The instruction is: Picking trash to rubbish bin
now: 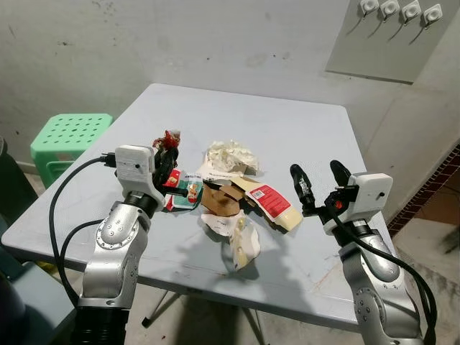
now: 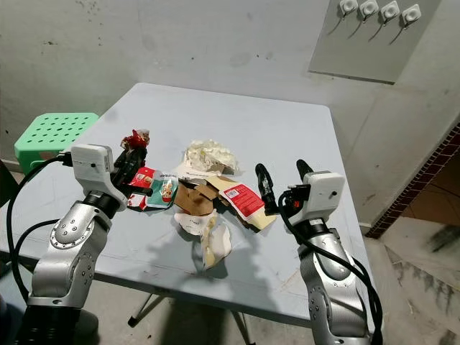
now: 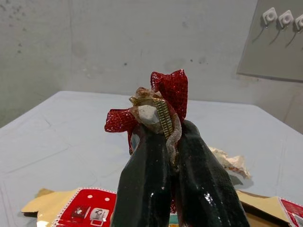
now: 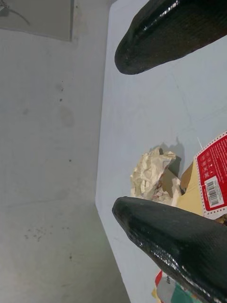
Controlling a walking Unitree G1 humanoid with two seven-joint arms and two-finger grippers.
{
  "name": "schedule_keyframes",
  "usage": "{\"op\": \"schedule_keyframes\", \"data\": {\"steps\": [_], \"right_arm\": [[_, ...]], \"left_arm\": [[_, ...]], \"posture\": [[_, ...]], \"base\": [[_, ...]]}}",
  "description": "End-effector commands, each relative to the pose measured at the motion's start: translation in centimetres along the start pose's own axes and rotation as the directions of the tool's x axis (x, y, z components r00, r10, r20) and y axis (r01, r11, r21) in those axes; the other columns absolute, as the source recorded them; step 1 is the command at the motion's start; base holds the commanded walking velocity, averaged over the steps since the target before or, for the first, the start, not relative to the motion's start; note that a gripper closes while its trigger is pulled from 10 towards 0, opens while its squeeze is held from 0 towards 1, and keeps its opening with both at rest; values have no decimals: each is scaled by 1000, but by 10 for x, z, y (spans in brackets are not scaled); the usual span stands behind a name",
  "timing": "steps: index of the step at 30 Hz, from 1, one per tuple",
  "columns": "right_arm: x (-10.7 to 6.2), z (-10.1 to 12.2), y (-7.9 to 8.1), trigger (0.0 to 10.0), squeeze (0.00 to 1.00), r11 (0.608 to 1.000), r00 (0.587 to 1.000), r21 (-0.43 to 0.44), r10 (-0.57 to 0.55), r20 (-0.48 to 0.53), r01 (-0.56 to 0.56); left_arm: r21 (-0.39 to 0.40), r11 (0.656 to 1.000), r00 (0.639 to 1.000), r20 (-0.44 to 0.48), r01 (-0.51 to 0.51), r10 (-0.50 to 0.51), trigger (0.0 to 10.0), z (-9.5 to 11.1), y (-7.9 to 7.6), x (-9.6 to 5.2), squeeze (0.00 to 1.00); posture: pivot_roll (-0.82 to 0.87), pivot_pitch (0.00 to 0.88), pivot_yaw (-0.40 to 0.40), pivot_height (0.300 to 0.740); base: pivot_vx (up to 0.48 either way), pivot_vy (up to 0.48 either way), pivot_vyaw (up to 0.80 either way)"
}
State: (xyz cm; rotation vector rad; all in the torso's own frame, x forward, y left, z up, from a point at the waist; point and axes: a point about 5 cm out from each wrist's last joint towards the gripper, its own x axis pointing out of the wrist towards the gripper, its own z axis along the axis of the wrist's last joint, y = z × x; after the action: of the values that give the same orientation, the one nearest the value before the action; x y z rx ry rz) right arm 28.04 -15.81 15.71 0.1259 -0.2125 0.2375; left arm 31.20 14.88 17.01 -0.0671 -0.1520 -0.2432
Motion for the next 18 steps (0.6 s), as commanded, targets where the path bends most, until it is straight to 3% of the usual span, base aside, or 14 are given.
{"op": "schedule_keyframes", "data": {"steps": [1,18], "right_arm": [[1,2,-4,10000,0,999,1000,-13,-30,9,30],[0,-1,-6,10000,0,997,998,-25,-66,8,66]], "left_arm": [[24,1000,1000,-2,-19,19,10000,0,3,3,0],[21,1000,1000,-1,-11,11,10000,-3,0,6,0]], "posture": [[-26,0,-34,740],[-33,0,-34,740]], "base": [[0,401,0],[0,469,0]]}}
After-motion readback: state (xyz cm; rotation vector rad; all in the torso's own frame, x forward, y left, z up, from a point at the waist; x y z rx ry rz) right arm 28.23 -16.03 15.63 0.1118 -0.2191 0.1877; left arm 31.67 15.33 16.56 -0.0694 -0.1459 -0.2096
